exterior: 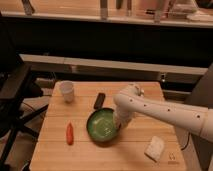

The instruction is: Drag the ceramic bowl in a circle

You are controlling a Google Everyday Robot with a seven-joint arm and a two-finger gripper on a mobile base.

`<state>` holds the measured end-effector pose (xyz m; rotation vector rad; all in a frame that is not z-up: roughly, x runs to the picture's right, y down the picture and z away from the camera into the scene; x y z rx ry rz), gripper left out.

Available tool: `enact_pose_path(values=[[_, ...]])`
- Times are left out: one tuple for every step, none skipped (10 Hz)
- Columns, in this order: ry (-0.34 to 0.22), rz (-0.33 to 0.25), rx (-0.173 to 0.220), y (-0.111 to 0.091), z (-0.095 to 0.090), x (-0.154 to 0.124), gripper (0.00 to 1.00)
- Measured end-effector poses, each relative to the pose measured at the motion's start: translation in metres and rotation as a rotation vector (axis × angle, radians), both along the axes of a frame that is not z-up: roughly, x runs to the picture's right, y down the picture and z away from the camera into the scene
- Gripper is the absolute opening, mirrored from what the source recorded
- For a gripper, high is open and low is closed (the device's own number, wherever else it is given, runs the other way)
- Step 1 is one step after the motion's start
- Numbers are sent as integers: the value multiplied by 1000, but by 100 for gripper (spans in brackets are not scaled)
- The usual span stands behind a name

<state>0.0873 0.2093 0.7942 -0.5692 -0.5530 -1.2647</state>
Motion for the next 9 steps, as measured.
enact_pose_path(values=[[-8,-15,2,0,0,-6,0],[-13,-23,6,-2,0,-12,0],[-12,-27,6,-1,0,-12,0],[-9,-30,7,-1,-1,-10,0],[-10,-31,8,-1,-1,-11,0],[-12,-37,10,-1,-1,-12,0],[-18,-48,12,-1,-2,-14,0],[-24,-57,13,0,-3,-17,0],[-32,-70,16,0,-3,-22,0]])
